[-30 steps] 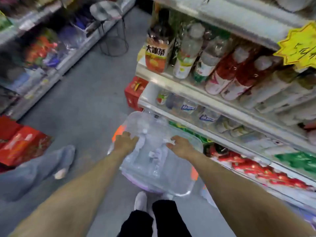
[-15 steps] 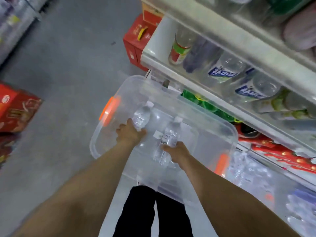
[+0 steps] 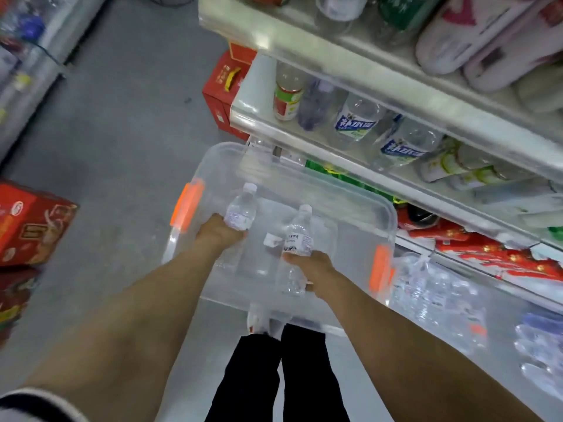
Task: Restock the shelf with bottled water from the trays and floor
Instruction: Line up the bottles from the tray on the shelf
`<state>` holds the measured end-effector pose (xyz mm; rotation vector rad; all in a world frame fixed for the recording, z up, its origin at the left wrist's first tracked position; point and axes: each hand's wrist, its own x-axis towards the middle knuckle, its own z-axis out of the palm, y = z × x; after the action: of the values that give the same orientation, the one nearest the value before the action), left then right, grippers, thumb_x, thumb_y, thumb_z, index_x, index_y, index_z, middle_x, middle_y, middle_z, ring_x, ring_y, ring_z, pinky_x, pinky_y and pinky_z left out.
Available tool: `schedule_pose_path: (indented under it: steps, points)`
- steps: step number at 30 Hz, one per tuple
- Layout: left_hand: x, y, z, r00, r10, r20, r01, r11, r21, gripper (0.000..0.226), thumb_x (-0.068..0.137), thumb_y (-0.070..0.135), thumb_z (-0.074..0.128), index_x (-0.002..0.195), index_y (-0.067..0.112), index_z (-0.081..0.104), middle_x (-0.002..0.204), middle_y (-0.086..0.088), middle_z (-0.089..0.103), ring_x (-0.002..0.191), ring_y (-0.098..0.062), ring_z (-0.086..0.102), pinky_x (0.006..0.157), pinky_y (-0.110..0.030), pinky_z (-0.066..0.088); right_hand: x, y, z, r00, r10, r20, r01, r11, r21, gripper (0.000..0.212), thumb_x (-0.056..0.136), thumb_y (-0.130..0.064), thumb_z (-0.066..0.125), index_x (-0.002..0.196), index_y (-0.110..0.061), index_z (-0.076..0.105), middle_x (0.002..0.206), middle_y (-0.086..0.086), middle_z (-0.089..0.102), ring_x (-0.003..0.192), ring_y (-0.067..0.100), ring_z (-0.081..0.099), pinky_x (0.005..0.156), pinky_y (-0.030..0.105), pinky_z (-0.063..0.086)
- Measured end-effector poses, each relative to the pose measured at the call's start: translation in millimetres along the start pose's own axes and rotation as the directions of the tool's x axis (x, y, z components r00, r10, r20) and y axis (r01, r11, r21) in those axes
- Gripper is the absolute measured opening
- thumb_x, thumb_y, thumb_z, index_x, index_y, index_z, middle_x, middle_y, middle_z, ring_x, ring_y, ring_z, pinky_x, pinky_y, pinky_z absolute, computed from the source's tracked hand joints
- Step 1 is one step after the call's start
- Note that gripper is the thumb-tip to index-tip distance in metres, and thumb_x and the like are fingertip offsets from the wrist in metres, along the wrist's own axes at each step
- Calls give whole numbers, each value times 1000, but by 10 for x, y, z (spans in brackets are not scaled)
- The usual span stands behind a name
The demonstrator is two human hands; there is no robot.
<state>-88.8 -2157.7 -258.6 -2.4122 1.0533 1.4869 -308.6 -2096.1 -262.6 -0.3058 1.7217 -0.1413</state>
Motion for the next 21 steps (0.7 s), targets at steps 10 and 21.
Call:
schedule_pose_path:
  steps: [10,21]
  points:
    - [-894,3,-585,965,116,234,-60,970,-234,63,67,56,84,114,17,70,75,0,69,63,-21,62,61,-28,51,-1136,-39,-386,982,-164,92,147,975,168,45,83,-26,84,123,-15,66,106,5,72,89,23,69,67,31,54]
    - [-2311,365,-459,909,308,281,-170,889,-426,41,85,43,75,117,17,68,110,-6,74,103,-24,68,100,-41,50,-2086,83,-1094,920,-385,68,350,889,297,44,84,-26,82,122,-9,68,103,8,74,80,22,72,58,31,59]
